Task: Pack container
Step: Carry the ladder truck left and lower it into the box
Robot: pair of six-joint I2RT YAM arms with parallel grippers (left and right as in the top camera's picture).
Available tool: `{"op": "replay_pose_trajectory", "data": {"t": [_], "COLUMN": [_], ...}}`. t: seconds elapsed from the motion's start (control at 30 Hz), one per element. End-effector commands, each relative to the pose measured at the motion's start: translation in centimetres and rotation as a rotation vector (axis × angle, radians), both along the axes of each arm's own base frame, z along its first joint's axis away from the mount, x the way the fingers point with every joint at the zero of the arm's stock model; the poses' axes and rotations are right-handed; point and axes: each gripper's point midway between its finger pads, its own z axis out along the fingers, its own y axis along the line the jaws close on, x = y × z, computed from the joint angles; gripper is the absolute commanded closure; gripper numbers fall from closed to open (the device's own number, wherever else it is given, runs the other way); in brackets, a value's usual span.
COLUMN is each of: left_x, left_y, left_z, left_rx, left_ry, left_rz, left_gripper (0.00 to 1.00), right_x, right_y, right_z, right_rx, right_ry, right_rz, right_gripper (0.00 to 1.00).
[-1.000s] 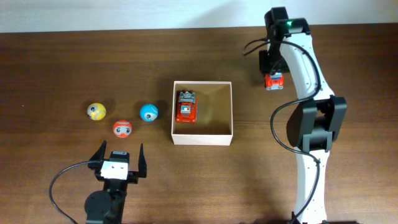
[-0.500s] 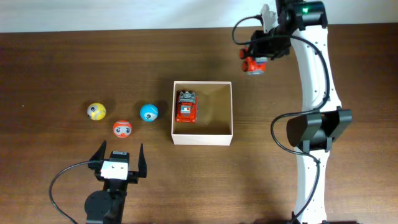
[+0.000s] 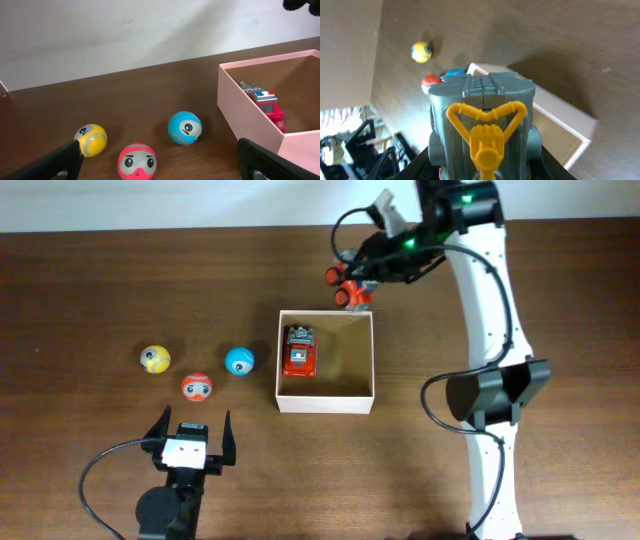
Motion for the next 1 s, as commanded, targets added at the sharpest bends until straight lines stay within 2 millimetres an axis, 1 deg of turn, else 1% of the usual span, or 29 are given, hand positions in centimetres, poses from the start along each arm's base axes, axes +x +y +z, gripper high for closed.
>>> {"op": "replay_pose_trajectory", "data": {"t": [0.0,0.17,0.3,0.43,0.6,0.7,0.97], "left_x": [0.0,0.0,0.0,0.0,0.0,0.0,0.0], "left_y": [-0.1,-0.1,-0.1,-0.1,-0.1,-0.1,-0.1], "left_z": [0.0,0.0,0.0,0.0,0.0,0.0,0.0], "left_rx": [0.011,0.011,0.011,0.011,0.011,0.011,0.011], "left_ry": [-0.005,-0.005,-0.005,-0.005,-0.005,-0.005,-0.005], "left_rz": [-0.007,-0.007,-0.007,-0.007,-0.007,-0.007,-0.007], "left_gripper": [0.01,0.01,0.01,0.01,0.01,0.01,0.01], "right_x": [-1.6,-3.2,-3.6,-3.8,-4.0,-4.2,-4.6], "right_y": [2.1,3.2,3.2,3.2,3.3,3.4,2.8], "right_z": [0.7,-1.2,-2.6,-3.5,-4.0,-4.5,-7.4], "right_rx": [-0.021,-0.183,-0.345,-0.488,-0.6,-0.636,-0.706], "right_ry": [-0.022,-0.004,0.003,-0.012,-0.031,-0.025,0.041], "right_rz": [0.06,0.082,0.025,-0.055,-0.133,-0.149,-0.161], "right_gripper": [0.58,0.58,0.58,0.58,0.58,0.58,0.58]}}
